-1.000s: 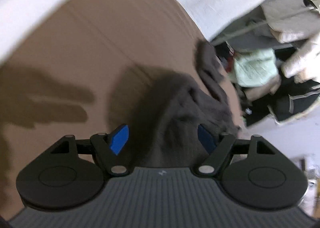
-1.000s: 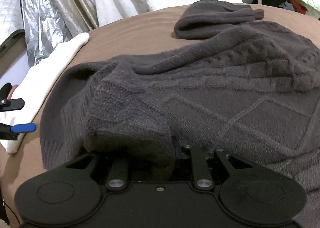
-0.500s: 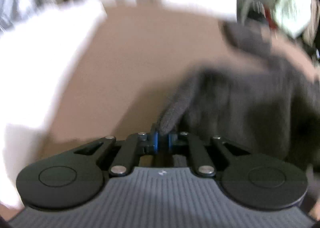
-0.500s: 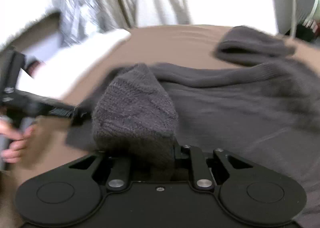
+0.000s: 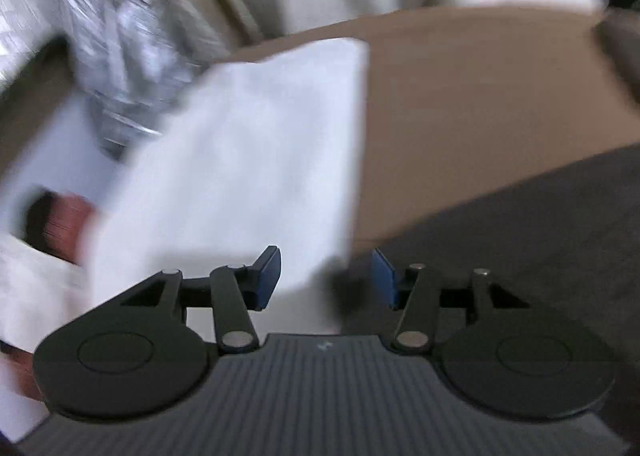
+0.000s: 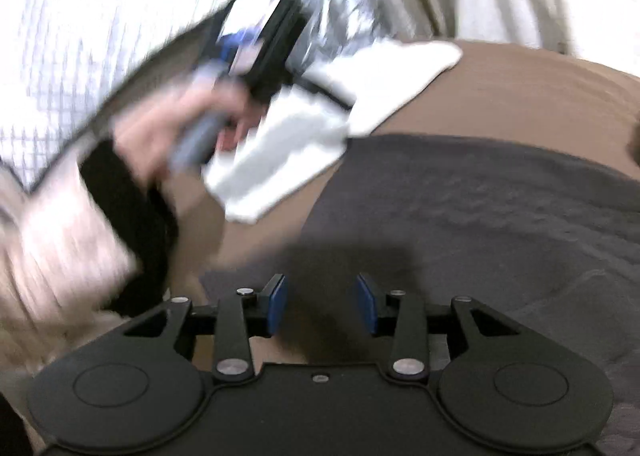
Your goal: Fold clothes
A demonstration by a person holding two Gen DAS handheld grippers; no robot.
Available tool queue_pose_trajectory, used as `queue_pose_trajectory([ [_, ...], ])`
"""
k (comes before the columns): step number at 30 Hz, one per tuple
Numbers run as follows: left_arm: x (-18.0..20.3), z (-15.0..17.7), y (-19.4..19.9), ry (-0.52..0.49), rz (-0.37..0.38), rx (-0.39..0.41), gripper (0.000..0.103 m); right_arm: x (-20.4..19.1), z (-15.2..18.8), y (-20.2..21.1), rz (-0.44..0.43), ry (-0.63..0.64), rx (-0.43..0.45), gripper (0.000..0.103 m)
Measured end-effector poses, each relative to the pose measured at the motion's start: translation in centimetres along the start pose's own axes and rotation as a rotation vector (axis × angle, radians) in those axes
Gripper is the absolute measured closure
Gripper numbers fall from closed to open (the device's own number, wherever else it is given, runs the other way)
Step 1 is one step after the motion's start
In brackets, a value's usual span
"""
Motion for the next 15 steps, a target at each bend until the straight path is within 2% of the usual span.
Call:
queue_pose_trajectory([
  [1,0.7,0.1,0.0,0.023,0.062,0.003,0.053,1.3,-0.5,1.5,0.011,-0.027,0.039,0.049],
  [3,2.5,0.1,0.0,0.052,0.169,0.007,0.053,5.2,-2.2,4.5,0.100,-0.084,0.109,0.036],
  [5,5.1,-0.4,-0.2,0.007,0.232,0.004,0.052,10.1,-3.8,6.9,0.214,-0.169,0.149,0.036],
  [8,9.4,-1.2,-1.1,-0.076,0.244,-0.019,0.048,17.9,-5.3,9.7,0.326,-0.344,0.192,0.036],
  [11,11.9,-0.9,-1.8,-0.048,0.249,-0.071,0.047,23.7,-5.8,11.1,0.430,-0.426,0.221,0.036],
  [13,12.0,-0.4,-2.6,-0.002,0.280,-0.083,0.047,26.8,-5.8,11.9,0.453,-0.491,0.266,0.036],
  [15,11.7,0.2,-2.9,0.036,0.292,-0.064,0.047,29.5,-5.7,11.9,0.435,-0.561,0.349,0.036],
])
Point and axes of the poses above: each gripper's, at about its wrist camera, not at the fingertips, and y roughly against the way its jaws point, x to its right, z to its underside, the point moved 2 cm from there along -y, roughly the way its jaws point, and after that the axes turned 7 degrees about -z, right-handed, at the moved point
